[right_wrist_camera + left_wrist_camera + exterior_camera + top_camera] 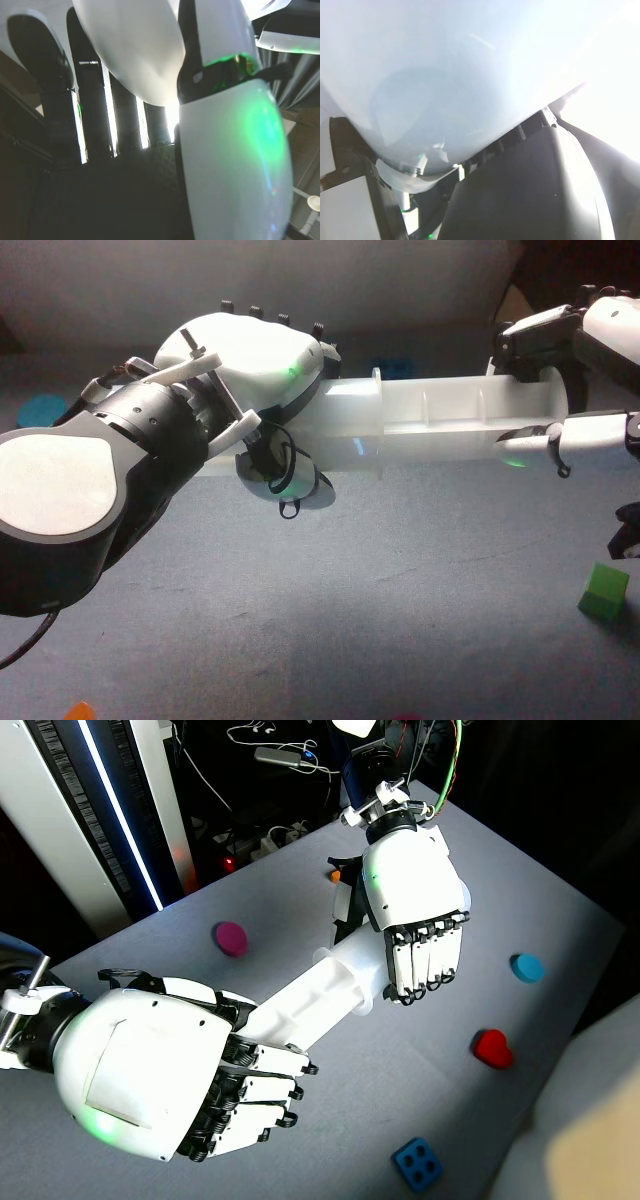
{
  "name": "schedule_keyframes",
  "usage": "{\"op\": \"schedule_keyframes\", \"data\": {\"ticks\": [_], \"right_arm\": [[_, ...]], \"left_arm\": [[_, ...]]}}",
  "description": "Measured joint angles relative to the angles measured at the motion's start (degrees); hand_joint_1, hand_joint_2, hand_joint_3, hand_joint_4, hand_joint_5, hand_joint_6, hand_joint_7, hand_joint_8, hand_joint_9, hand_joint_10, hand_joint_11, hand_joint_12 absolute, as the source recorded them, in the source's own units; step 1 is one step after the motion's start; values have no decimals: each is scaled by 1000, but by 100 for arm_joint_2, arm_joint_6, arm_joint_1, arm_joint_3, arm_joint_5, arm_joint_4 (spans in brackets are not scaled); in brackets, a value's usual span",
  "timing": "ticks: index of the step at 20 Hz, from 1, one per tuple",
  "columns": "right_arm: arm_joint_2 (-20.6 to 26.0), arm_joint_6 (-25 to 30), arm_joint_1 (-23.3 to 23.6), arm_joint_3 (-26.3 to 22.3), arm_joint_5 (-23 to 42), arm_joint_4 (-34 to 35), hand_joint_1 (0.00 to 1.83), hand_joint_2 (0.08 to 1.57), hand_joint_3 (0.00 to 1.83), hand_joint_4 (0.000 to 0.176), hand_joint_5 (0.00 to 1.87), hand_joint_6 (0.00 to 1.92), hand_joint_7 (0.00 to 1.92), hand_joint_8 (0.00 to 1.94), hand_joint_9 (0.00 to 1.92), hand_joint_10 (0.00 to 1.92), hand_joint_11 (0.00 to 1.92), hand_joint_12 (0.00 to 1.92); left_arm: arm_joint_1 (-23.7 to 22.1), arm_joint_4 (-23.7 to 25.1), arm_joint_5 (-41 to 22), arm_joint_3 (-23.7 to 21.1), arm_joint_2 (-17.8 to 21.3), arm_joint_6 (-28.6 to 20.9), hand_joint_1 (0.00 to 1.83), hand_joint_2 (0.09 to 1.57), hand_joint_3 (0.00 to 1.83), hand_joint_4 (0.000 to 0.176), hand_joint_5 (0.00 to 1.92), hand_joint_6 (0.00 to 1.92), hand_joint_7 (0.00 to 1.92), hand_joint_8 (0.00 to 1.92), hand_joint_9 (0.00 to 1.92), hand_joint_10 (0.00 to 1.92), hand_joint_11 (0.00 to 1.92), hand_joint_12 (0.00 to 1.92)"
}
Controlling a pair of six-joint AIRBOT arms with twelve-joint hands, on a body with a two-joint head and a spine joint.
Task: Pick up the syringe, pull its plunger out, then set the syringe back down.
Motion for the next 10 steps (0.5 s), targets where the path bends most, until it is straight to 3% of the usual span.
{"op": "schedule_keyframes", "data": {"ticks": [10], "right_arm": [[170,87,-107,0,-33,-76,1366,1152,1,0,780,1152,875,1125,940,1266,953,1275]], "left_arm": [[0,-17,-28,-2,0,15,1345,1214,0,0,746,1248,755,1319,753,1485,649,1358]]}}
